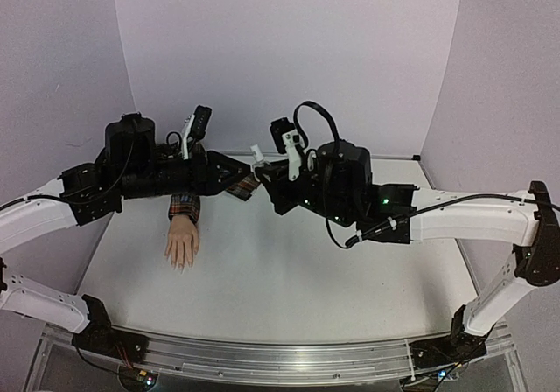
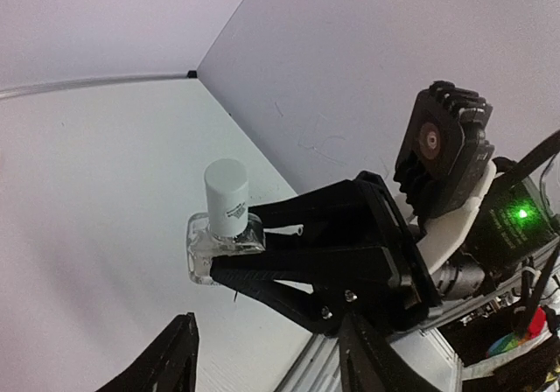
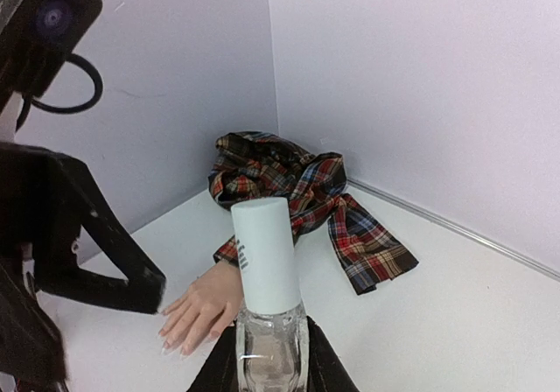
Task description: Paint the nails
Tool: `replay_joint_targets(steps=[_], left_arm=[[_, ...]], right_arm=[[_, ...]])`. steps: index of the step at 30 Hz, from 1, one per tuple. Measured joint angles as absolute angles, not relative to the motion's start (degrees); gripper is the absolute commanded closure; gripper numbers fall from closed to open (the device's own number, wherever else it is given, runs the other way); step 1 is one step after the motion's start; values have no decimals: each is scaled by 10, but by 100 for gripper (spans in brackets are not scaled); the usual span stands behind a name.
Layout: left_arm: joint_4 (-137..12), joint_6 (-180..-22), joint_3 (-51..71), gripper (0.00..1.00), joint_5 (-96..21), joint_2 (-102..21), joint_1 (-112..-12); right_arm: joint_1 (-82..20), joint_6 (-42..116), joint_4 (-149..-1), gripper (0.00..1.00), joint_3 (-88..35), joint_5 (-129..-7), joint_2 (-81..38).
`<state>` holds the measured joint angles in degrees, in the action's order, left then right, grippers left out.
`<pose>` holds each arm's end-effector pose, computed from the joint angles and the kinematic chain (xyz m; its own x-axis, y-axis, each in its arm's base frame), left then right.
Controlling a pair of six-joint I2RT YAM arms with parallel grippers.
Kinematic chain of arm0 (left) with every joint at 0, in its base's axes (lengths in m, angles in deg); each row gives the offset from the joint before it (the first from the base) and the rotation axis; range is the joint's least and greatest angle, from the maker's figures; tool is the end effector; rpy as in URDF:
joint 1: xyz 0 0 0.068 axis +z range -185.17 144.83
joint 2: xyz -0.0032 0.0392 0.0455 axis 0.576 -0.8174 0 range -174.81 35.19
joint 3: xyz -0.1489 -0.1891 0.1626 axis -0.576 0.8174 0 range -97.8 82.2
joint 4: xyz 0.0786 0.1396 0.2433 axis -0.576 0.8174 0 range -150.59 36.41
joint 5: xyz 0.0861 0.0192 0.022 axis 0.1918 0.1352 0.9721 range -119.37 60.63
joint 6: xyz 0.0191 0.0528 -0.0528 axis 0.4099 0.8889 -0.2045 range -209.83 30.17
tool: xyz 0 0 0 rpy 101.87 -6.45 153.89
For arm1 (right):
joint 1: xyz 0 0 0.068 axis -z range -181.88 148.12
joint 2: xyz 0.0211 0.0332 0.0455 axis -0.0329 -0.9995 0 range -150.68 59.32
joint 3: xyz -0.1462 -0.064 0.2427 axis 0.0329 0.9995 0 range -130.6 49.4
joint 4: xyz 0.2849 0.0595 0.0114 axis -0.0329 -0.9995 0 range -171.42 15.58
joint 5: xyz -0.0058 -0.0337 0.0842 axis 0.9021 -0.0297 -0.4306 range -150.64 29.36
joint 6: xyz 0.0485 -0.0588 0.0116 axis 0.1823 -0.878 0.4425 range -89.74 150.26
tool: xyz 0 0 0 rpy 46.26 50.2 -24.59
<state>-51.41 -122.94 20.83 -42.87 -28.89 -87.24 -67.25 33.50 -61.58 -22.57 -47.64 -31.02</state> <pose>0.1788 -0.2543 0.3858 -0.6016 -0.0921 -0.7935 0.6909 0.4386 -0.5747 0.1969 0.3941 0.3521 -0.0849 -0.0530 -0.9950 -0.7889 0.6136 0.0346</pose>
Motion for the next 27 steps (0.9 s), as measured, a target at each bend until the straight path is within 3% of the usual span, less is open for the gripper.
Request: replay_joint_targets(steps=[6,11,20,27], left_arm=[[-455,-1256,174,38,-464,-286,-867],[-395,-1262,111,52,-464,-290,-865],[-336,-1263,69,44,-464,-320,-862],[-324,-1263,69,58,-472,-328,-862]], right_arm=[[-667,291,-619,100,-196,-571,-291],[-667,278,-620,100,-196,-622,-289],[-667,274,-621,100,-196,-647,-289],[-667,272,-621,100,-196,-649,-289]])
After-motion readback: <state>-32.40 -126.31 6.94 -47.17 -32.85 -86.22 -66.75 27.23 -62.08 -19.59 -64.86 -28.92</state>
